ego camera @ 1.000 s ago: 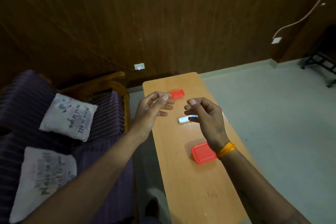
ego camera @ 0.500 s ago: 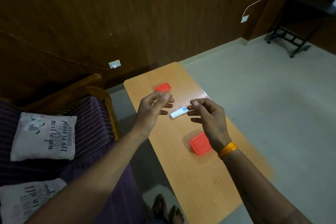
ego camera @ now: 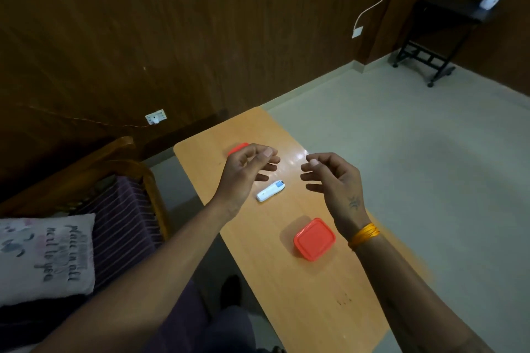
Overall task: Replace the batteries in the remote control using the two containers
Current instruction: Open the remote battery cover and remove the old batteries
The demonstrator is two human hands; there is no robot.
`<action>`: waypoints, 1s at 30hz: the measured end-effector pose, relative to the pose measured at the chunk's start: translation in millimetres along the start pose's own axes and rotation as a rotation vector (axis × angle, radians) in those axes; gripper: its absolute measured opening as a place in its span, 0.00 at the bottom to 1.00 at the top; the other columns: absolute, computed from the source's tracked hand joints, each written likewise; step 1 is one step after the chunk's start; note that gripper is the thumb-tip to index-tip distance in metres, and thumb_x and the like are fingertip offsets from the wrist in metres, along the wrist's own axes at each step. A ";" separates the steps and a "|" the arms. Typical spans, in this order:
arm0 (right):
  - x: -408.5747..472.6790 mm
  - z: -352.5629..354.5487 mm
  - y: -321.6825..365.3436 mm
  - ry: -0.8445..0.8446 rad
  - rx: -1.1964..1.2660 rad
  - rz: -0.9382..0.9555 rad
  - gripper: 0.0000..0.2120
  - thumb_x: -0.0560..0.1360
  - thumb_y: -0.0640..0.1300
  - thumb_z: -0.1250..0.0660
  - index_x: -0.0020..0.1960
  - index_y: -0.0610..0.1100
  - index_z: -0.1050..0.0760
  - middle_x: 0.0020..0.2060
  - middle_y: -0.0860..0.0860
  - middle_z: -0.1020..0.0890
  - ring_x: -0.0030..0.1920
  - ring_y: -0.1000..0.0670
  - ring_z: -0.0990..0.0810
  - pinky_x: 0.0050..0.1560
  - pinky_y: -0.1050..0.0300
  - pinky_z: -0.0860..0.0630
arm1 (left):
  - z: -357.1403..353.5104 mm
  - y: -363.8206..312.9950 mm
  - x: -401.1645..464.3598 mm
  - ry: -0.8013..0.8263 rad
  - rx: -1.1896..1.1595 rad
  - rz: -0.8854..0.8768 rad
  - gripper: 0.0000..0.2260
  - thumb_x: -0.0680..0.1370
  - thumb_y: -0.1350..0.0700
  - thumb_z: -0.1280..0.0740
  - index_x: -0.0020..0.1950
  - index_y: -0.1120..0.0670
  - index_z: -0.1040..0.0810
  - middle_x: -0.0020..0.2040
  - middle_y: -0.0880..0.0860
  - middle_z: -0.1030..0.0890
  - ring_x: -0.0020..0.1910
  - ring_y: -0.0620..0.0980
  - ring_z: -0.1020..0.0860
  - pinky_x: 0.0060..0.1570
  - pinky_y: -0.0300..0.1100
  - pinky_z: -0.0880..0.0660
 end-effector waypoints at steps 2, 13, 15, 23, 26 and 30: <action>14.5 -4.7 -3.3 -0.040 -0.003 -0.004 0.07 0.84 0.43 0.34 0.54 0.44 0.17 0.47 0.47 0.12 0.47 0.48 0.12 0.48 0.48 0.15 | -0.2 3.8 21.5 0.049 -0.003 0.001 0.11 0.85 0.50 0.35 0.59 0.54 0.16 0.54 0.49 0.12 0.55 0.50 0.13 0.57 0.55 0.16; 99.7 -68.0 -9.8 -0.347 0.011 -0.086 0.07 0.83 0.43 0.34 0.54 0.44 0.17 0.46 0.46 0.12 0.47 0.47 0.12 0.49 0.43 0.15 | 20.6 10.9 166.1 0.373 0.030 -0.003 0.11 0.86 0.53 0.36 0.58 0.56 0.16 0.53 0.52 0.12 0.54 0.52 0.13 0.57 0.58 0.18; 112.9 -79.7 -8.4 -0.409 0.028 -0.099 0.07 0.83 0.43 0.33 0.54 0.44 0.17 0.46 0.46 0.12 0.47 0.47 0.12 0.49 0.44 0.15 | 26.2 10.6 190.0 0.437 0.033 0.002 0.11 0.86 0.53 0.36 0.59 0.57 0.16 0.53 0.53 0.12 0.54 0.52 0.13 0.57 0.59 0.18; 142.8 -104.1 -9.3 -0.561 0.107 -0.145 0.06 0.83 0.42 0.33 0.54 0.44 0.16 0.45 0.46 0.12 0.46 0.47 0.12 0.47 0.47 0.15 | 27.3 18.4 251.0 0.577 0.022 0.030 0.16 0.81 0.46 0.35 0.57 0.56 0.15 0.53 0.53 0.12 0.53 0.53 0.13 0.55 0.57 0.18; 146.3 -103.8 -10.3 -0.568 0.096 -0.147 0.06 0.83 0.43 0.33 0.54 0.45 0.16 0.46 0.46 0.12 0.46 0.48 0.12 0.48 0.47 0.15 | 24.1 19.3 258.2 0.603 0.023 0.020 0.15 0.82 0.46 0.35 0.58 0.55 0.15 0.53 0.53 0.12 0.53 0.53 0.13 0.55 0.58 0.18; 144.7 -98.9 -17.5 -0.584 0.089 -0.158 0.07 0.83 0.44 0.33 0.55 0.45 0.17 0.46 0.47 0.12 0.47 0.49 0.12 0.48 0.47 0.14 | 19.8 20.3 261.3 0.606 0.029 0.030 0.16 0.81 0.46 0.35 0.58 0.55 0.16 0.53 0.53 0.12 0.53 0.54 0.13 0.54 0.56 0.18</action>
Point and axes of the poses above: each hand's wrist, its own x-axis towards the middle knuckle, its own z-axis out of the back of the hand, y = z × x, the point moved 5 cm from there along x, towards the middle knuckle
